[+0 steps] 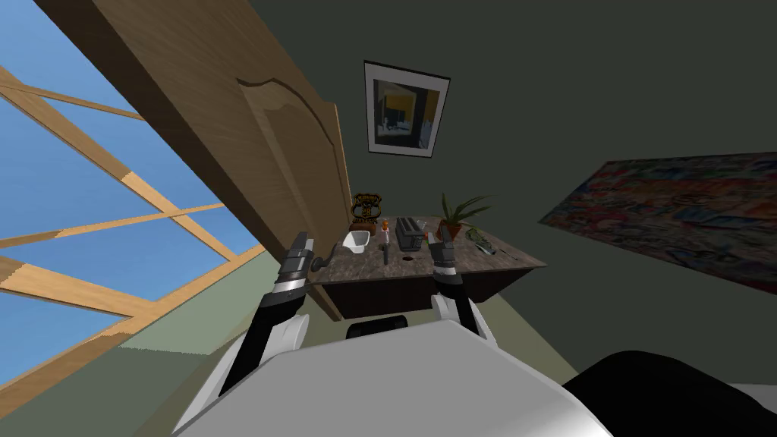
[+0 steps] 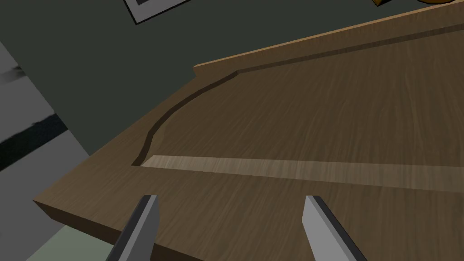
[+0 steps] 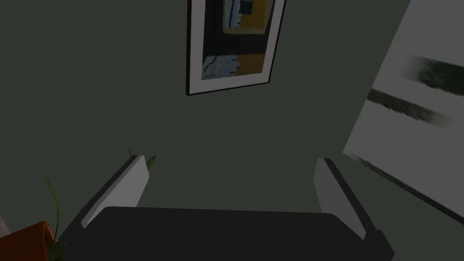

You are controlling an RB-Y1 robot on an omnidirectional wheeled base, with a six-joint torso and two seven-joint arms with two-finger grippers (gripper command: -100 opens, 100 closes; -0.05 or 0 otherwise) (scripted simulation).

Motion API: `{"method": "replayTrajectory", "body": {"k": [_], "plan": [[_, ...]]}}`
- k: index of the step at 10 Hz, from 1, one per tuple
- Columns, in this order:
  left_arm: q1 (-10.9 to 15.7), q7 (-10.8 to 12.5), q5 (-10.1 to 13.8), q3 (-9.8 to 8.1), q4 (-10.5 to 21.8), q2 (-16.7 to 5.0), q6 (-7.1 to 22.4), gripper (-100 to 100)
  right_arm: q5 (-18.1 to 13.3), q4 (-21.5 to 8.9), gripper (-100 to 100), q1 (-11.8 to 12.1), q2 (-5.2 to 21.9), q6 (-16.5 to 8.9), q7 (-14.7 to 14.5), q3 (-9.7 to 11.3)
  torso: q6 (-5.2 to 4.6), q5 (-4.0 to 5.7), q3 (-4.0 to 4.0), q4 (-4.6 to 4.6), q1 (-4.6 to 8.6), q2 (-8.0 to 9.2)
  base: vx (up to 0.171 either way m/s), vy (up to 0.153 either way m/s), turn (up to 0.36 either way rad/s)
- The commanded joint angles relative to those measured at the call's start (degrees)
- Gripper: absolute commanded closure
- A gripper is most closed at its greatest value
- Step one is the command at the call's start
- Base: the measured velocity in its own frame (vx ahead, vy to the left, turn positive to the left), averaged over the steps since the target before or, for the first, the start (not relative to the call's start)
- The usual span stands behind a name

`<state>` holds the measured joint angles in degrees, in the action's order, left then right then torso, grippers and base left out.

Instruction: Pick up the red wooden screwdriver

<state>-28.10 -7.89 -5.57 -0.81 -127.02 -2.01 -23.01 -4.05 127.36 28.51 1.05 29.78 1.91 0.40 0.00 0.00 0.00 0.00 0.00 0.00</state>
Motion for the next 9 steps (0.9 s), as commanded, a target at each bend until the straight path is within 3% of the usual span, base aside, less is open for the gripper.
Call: {"method": "replayTrajectory", "body": {"k": [1,6,7,9], "plan": [[0.0,0.0,0.0,0.00,0.0,0.0,0.0,0,-1.9,-0.2,-100,0.8,2.5,0.1,-0.2,-1.2,0.00,0.00,0.00,0.00,0.00,0.00,-0.014,0.005,0.106],[0.0,0.0,0.0,0.00,0.0,0.0,0.0,0,-9.9,-1.4,-100,4.4,7.5,0.8,-1.1,-6.3,0.00,-0.01,0.09,-0.03,-0.04,0.15,-0.033,0.017,0.127],[0.0,0.0,0.0,0.00,0.0,0.0,0.0,0,-10.6,-1.4,-100,4.4,7.5,0.8,-1.1,-6.3,0.01,-0.01,0.08,-0.03,-0.05,0.14,-0.022,0.016,0.058],[0.0,0.0,0.0,0.00,0.0,0.0,0.0,0,-14.4,-2.3,-100,6.5,9.6,1.2,-1.5,-9.0,0.01,-0.01,0.06,-0.02,-0.05,0.10,-0.026,0.020,0.165]]}}
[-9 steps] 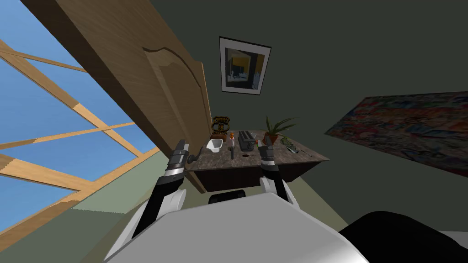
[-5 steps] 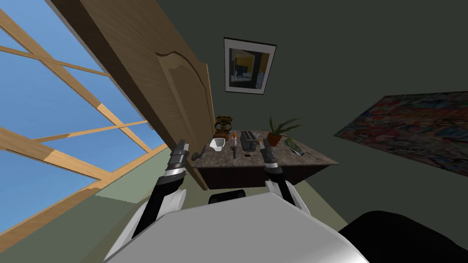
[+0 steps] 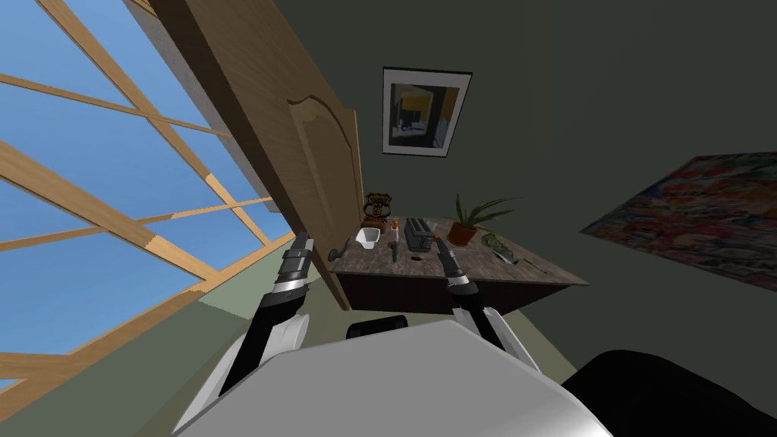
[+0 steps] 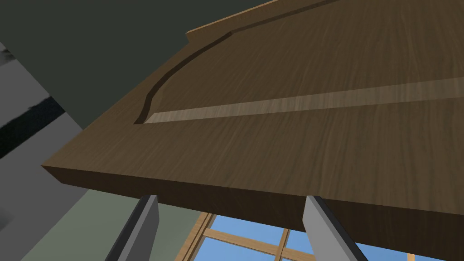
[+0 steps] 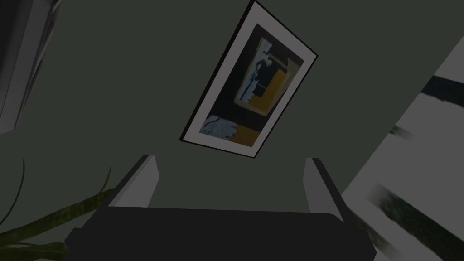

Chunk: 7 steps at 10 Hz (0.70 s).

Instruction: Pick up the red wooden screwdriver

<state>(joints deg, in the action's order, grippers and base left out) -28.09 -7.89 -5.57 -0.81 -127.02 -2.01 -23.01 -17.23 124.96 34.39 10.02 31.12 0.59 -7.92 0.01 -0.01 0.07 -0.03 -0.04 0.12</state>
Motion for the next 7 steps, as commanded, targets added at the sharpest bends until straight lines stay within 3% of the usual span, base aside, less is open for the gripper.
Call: {"method": "replayTrajectory", "body": {"k": [1,6,7], "plan": [[0.0,0.0,0.0,0.00,0.0,0.0,0.0,0,-2.2,0.1,-100,0.6,0.6,-0.1,-0.2,-0.7,0.00,0.00,0.00,0.00,0.00,0.00,-0.023,0.009,0.079],[0.0,0.0,0.0,-0.01,0.0,0.0,0.0,0,-9.8,-1.5,-100,4.1,4.1,0.7,-0.7,-5.2,-0.02,0.00,-0.02,0.00,0.02,-0.05,-0.020,0.015,0.119],[0.0,0.0,0.0,0.00,0.0,0.0,0.0,0,-10.5,-1.5,-100,4.1,4.1,0.7,-0.7,-5.2,-0.01,0.00,-0.02,0.00,0.02,-0.04,-0.016,0.011,0.085]]}}
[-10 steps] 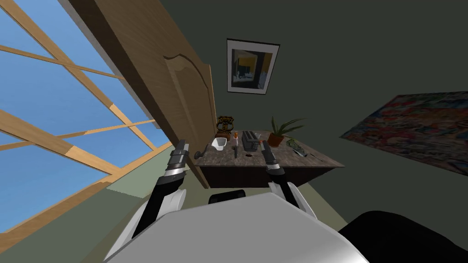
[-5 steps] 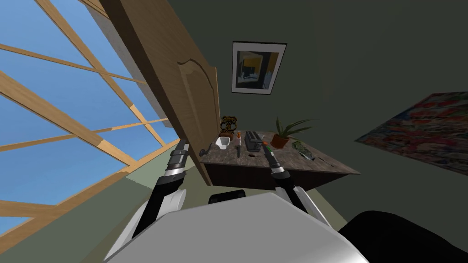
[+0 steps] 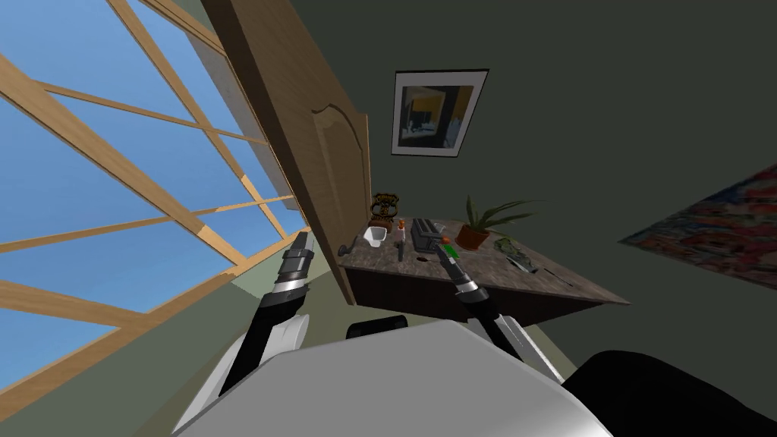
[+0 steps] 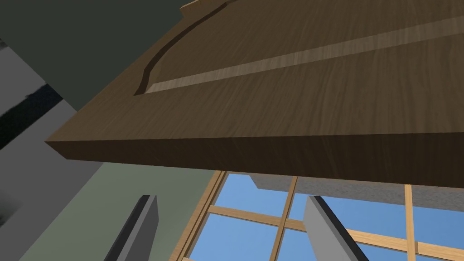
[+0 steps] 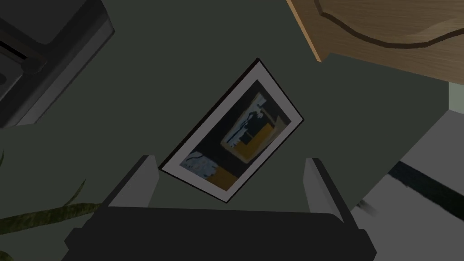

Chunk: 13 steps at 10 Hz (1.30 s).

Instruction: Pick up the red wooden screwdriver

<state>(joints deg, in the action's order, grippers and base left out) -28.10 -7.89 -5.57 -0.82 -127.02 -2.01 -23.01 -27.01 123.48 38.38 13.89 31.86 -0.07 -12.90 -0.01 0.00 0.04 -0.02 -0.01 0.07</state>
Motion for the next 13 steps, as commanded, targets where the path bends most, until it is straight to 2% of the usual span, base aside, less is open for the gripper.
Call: {"method": "replayTrajectory", "body": {"k": [1,2,3,4,5,6,7,8,9,10,11,12,13], "plan": [[0.0,0.0,0.0,0.00,0.0,0.0,0.0,0,-2.9,-0.7,-100,1.4,1.5,0.3,-0.2,-1.8,0.00,0.00,0.00,0.00,0.00,0.00,-0.020,0.015,0.188],[0.0,0.0,0.0,0.00,0.0,0.0,0.0,0,-3.6,-0.7,-100,1.4,1.5,0.3,-0.2,-1.8,0.02,0.00,0.01,0.00,0.00,0.01,-0.017,0.013,0.093],[0.0,0.0,0.0,0.00,0.0,0.0,0.0,0,-5.8,-1.4,-100,2.8,2.8,0.7,-0.3,-3.3,0.00,0.00,0.00,0.00,0.00,0.00,-0.019,0.022,0.172],[0.0,0.0,0.0,0.00,0.0,0.0,0.0,0,-6.7,-1.4,-100,2.8,2.8,0.7,-0.3,-3.3,0.02,0.00,0.00,0.00,-0.01,0.01,-0.016,0.015,0.100],[0.0,0.0,0.0,0.00,0.0,0.0,0.0,0,-8.7,-2.2,-100,4.1,4.2,1.1,-0.4,-4.8,-0.01,0.00,0.00,0.00,-0.01,0.00,-0.016,0.020,0.176],[0.0,0.0,0.0,0.00,0.0,0.0,0.0,0,-9.8,-2.2,-100,4.1,4.2,1.1,-0.4,-4.8,0.01,-0.01,0.00,0.00,-0.02,0.01,-0.013,0.012,0.098],[0.0,0.0,0.0,0.00,0.0,0.0,0.0,0,-11.7,-3.0,-100,5.5,5.7,1.5,-0.4,-6.3,-0.01,0.00,-0.01,0.00,0.00,-0.01,-0.015,0.019,0.238],[0.0,0.0,0.0,0.00,0.0,0.0,0.0,0,-12.9,-3.0,-100,5.5,5.7,1.5,-0.4,-6.3,0.03,0.00,-0.01,0.00,0.00,-0.01,-0.013,0.011,0.092],[0.0,0.0,0.0,0.00,0.0,0.0,0.0,0,-14.8,-3.9,-100,6.9,7.2,2.0,-0.5,-7.7,-0.02,0.01,-0.01,0.00,0.01,-0.02,-0.015,0.016,0.197],[0.0,0.0,0.0,0.00,0.0,0.0,0.0,0,-16.0,-3.9,-100,6.9,7.2,2.0,-0.5,-7.7,0.02,0.00,-0.01,0.00,0.01,-0.01,-0.011,0.011,0.107],[0.0,0.0,0.0,0.00,0.0,0.0,0.0,0,-17.9,-4.8,-100,8.3,8.8,2.5,-0.5,-9.1,-0.02,0.00,-0.01,0.00,0.02,-0.02,-0.011,0.017,0.187],[0.0,0.0,0.0,0.00,0.0,0.0,0.0,0,-19.1,-4.8,-100,8.3,8.8,2.5,-0.5,-9.1,0.01,0.00,-0.01,0.00,0.01,-0.02,-0.010,0.012,0.106],[0.0,0.0,0.0,0.00,0.0,0.0,0.0,0,-20.9,-5.8,-100,9.7,10.4,3.0,-0.4,-10.5,-0.01,0.00,-0.01,0.00,0.01,-0.03,-0.009,0.017,0.242]]}}
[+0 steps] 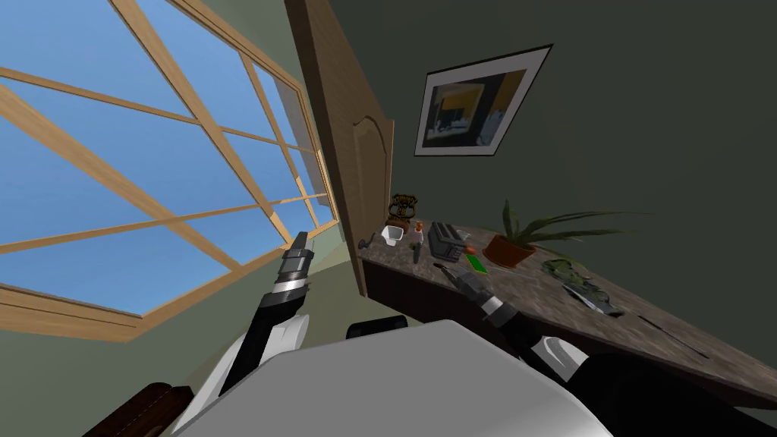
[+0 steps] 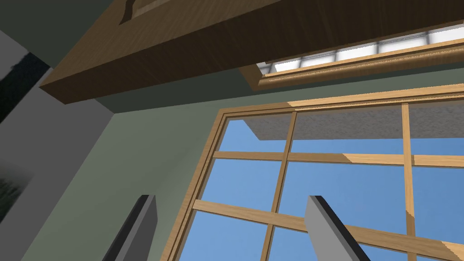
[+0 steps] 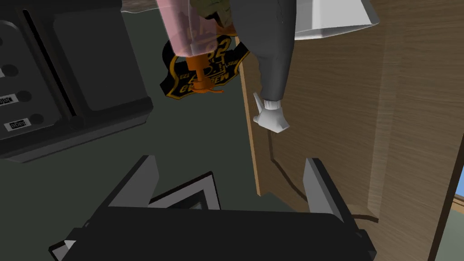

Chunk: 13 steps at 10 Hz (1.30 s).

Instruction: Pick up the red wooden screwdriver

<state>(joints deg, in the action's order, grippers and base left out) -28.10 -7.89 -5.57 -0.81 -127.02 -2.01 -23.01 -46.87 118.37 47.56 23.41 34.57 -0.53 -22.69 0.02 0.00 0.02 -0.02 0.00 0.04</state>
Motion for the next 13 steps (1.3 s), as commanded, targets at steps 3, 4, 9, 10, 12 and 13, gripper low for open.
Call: {"method": "replayTrajectory", "body": {"k": [3,4,9,10,12,13], "plan": [[0.0,0.0,0.0,0.00,0.0,0.0,0.0,0,-5.4,-1.7,-100,1.9,2.6,0.8,0.1,-2.0,-0.01,0.00,0.00,0.00,0.01,0.00,-0.006,0.011,0.134],[0.0,0.0,0.0,-0.01,0.0,0.0,0.0,0,-7.5,-2.7,-100,3.3,4.3,1.3,0.2,-3.2,-0.05,0.01,0.00,0.00,0.02,-0.01,-0.004,0.015,0.212],[0.0,0.0,0.0,-0.01,0.0,0.0,0.0,0,-14.0,-4.9,-100,5.9,8.0,2.4,0.5,-5.3,-0.02,0.01,-0.02,0.01,0.04,-0.03,-0.002,0.008,0.152],[0.0,0.0,0.0,-0.01,0.0,0.0,0.0,0,-16.3,-6.0,-100,7.2,10.0,3.0,0.8,-6.2,-0.06,0.01,-0.02,0.00,0.04,-0.03,0.001,0.010,0.245],[0.0,0.0,0.0,-0.01,0.0,0.0,0.0,0,-19.0,-7.2,-100,8.4,11.9,3.5,1.0,-7.1,-0.07,0.01,-0.02,0.01,0.05,-0.04,0.002,0.004,0.137],[0.0,0.0,0.0,-0.01,0.0,0.0,0.0,0,-20.6,-8.3,-100,9.6,13.9,4.1,1.3,-7.8,-0.03,0.01,-0.03,0.01,0.05,-0.05,0.003,0.007,0.319]]}}
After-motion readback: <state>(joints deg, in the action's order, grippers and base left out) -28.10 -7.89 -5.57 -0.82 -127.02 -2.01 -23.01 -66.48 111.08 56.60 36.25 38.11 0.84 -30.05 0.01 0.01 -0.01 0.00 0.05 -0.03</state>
